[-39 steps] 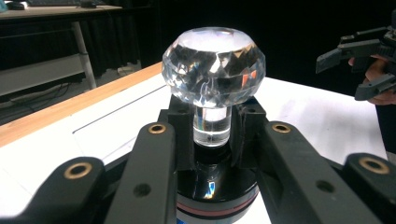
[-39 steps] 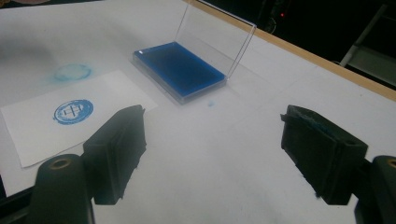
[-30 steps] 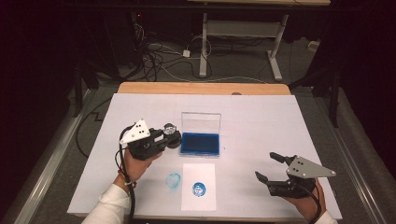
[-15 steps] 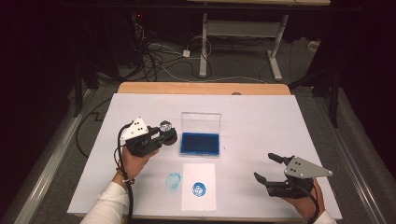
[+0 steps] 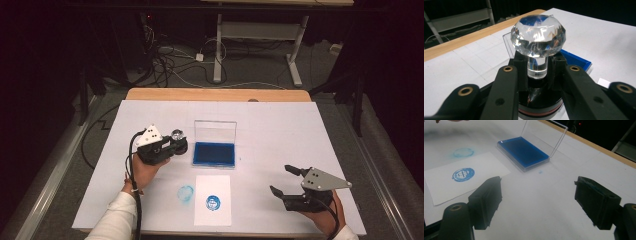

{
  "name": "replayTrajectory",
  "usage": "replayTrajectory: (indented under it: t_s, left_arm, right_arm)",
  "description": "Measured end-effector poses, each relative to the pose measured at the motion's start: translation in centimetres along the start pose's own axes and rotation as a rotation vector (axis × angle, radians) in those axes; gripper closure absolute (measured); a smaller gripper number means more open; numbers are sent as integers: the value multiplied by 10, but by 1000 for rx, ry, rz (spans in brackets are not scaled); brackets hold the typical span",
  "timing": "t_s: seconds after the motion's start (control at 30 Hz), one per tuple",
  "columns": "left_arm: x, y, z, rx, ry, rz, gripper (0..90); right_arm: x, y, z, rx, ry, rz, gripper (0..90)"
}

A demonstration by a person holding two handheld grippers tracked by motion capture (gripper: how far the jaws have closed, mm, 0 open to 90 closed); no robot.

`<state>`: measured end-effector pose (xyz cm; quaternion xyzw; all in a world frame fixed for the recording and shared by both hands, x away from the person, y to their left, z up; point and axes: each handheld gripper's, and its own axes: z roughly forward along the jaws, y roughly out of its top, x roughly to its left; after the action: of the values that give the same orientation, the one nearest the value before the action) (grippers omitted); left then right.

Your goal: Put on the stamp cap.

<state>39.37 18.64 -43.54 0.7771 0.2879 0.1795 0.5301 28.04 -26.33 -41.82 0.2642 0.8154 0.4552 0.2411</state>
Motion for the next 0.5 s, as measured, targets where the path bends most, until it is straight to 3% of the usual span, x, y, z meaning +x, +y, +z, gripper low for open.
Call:
replayTrajectory:
  t_s: [0.27,0.5]
  left_arm:
    - [2,-4,14,71,14,33,717]
    - [8,-10,25,112,24,27,717]
  right_arm:
    - [0,-1,3,11,4,2,220]
    - [1,-2,7,21,11,0,221]
